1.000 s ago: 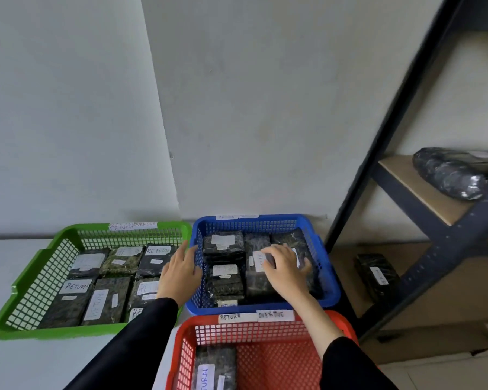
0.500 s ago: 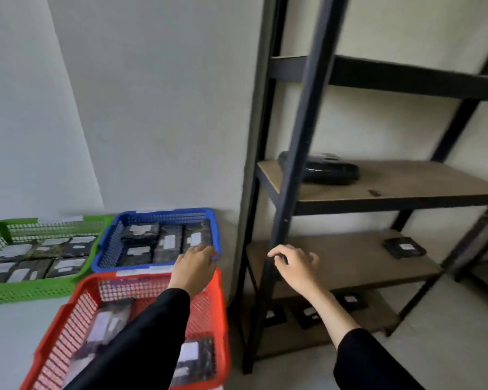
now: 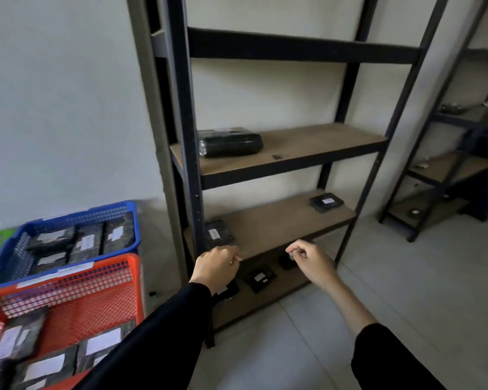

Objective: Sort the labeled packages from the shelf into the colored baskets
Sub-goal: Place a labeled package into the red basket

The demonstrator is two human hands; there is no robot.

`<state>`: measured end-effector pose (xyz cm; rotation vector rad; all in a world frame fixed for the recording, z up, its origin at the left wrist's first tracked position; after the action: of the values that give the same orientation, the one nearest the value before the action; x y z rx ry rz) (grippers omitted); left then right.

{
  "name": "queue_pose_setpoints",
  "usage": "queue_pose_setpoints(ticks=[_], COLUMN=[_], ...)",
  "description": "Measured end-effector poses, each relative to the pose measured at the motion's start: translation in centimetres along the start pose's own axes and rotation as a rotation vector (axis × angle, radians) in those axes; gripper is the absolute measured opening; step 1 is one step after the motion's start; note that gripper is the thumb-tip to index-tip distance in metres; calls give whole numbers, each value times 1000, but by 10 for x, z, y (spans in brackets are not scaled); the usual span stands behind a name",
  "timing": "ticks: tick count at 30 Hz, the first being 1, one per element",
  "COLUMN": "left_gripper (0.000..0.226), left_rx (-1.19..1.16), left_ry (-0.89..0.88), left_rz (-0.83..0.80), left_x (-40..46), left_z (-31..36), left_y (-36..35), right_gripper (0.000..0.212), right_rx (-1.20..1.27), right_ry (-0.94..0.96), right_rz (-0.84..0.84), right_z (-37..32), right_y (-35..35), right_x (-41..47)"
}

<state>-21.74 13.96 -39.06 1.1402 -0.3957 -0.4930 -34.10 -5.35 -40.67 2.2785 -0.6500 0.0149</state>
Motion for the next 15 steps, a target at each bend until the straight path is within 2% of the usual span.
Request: queue_pose_setpoints(ticks=[4,8,12,15], left_gripper=[27,28,26,26], left_rx=[-5,-21,-81,-89], left_ry=[55,162,256,310], left_rz=[-114,-200,-224,-240], left_x=[16,44,76,102], left_z=[3,5,12,17], left_y=[-38,-73,-94,-102], right_gripper=[22,24,22,21], right_rx=[39,30,-19,-19], right_ry=[-44,-86,-105,-103], right_rz=[-95,-217,-357,-356], right_z=[29,73,104,120], right_y=[-11,-22,-18,-11], right_x=[-2,17,56,88])
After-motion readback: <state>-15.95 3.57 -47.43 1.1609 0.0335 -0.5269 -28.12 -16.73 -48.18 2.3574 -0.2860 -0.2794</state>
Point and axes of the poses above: each hand's wrist, its own x-axis towards the middle knuckle, its own y-axis out of the back of the hand, z = x × y, the point moved 1 cm from there along x, towards the middle knuckle, and after that the axes turned 13 degrees about y, right-handed, at the moved point
